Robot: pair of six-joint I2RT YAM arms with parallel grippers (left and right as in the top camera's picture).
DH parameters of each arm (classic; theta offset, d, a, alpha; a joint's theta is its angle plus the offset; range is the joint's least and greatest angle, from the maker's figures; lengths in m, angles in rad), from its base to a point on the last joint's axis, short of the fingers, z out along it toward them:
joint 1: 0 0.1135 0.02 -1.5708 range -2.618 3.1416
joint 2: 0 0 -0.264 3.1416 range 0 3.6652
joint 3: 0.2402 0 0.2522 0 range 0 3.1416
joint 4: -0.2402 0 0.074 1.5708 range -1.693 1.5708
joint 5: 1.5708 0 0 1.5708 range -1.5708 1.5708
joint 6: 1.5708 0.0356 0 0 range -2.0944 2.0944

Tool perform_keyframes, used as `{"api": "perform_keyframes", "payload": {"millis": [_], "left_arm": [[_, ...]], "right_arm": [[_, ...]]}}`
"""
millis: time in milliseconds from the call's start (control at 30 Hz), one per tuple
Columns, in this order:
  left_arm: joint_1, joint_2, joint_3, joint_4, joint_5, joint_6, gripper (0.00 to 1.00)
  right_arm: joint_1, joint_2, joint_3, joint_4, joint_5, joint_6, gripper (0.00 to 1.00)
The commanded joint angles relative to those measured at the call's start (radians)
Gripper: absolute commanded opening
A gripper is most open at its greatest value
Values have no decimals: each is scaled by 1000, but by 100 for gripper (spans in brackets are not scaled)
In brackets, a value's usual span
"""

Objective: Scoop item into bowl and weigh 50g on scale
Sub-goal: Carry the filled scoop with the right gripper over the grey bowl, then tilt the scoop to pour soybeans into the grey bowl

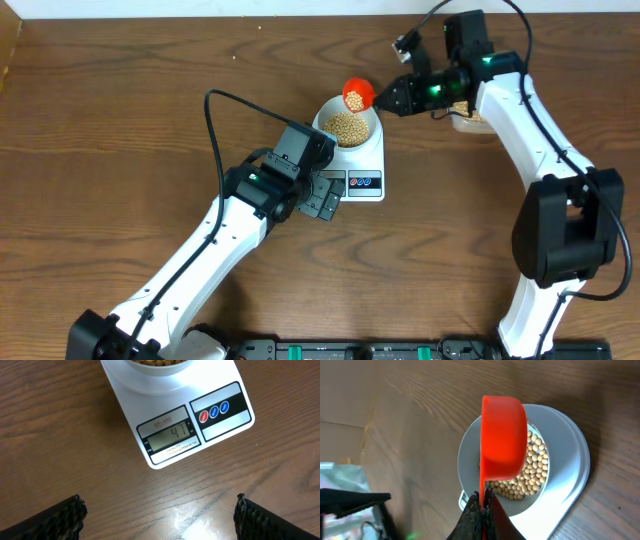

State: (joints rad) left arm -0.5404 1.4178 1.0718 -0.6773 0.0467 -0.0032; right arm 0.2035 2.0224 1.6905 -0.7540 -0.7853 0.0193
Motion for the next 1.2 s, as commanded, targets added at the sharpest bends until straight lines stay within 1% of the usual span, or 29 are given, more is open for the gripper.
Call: {"api": "perform_keyframes", "payload": {"millis": [0,133,600,700,833,1167], "left_arm": [[3,8,-6,-3,-3,-5,96],[3,8,-6,-3,-3,-5,96],[3,8,-6,-3,-3,-5,96],[3,8,-6,-3,-3,-5,96],[3,8,-6,-3,-3,-5,96],[3,8,-6,-3,-3,-5,96]], "right_arm": [[61,-24,43,-11,119,10,1],[100,-25,72,-66,223,-5,2],[143,-63,96,-133,328,-89,2],[161,-63,96,-134,380,-97,2],[171,-63,96,-140,394,-122,2],[171,-63,96,-143,394,-122,2]]}}
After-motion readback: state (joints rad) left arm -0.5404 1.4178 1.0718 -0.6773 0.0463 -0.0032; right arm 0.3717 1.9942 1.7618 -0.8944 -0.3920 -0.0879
